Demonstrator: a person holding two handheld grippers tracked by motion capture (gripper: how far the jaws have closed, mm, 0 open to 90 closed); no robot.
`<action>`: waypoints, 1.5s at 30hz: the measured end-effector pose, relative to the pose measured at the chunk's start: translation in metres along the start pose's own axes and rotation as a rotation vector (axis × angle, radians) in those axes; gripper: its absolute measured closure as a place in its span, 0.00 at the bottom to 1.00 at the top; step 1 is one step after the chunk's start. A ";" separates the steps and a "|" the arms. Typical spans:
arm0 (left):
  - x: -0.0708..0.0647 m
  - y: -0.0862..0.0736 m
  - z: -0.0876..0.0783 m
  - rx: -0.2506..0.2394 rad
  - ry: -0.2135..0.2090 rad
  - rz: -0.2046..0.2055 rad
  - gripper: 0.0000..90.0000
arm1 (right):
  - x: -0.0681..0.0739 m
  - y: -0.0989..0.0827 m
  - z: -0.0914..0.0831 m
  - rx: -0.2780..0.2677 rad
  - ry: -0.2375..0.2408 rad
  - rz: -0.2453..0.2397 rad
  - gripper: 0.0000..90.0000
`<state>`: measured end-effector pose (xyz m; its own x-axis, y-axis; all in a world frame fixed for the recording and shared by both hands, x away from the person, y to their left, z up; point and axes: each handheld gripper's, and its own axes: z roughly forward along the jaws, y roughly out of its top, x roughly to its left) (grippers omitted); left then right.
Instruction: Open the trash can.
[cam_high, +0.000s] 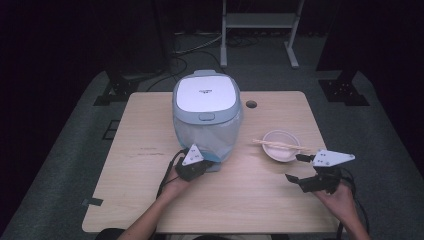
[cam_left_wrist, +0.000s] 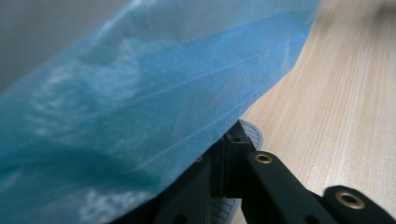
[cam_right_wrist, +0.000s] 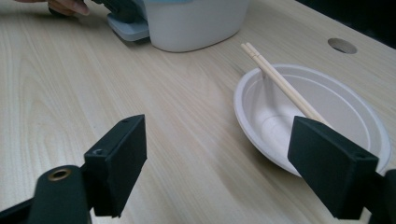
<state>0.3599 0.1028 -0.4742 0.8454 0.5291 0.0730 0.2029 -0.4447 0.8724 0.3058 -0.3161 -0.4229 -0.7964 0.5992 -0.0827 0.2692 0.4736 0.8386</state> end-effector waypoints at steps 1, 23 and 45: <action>0.001 0.000 0.000 0.000 -0.006 -0.005 1.00 | -0.002 0.002 0.001 0.010 0.005 -0.004 0.22; -0.007 0.002 0.007 0.078 0.032 0.053 1.00 | -0.032 0.035 0.015 0.073 0.080 -0.056 0.32; -0.006 0.000 0.010 0.097 0.025 0.037 1.00 | -0.062 0.054 0.046 0.202 0.119 -0.065 0.34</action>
<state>0.3600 0.0921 -0.4796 0.8407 0.5286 0.1173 0.2201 -0.5314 0.8180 0.3946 -0.2983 -0.3974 -0.8705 0.4886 -0.0586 0.3087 0.6351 0.7081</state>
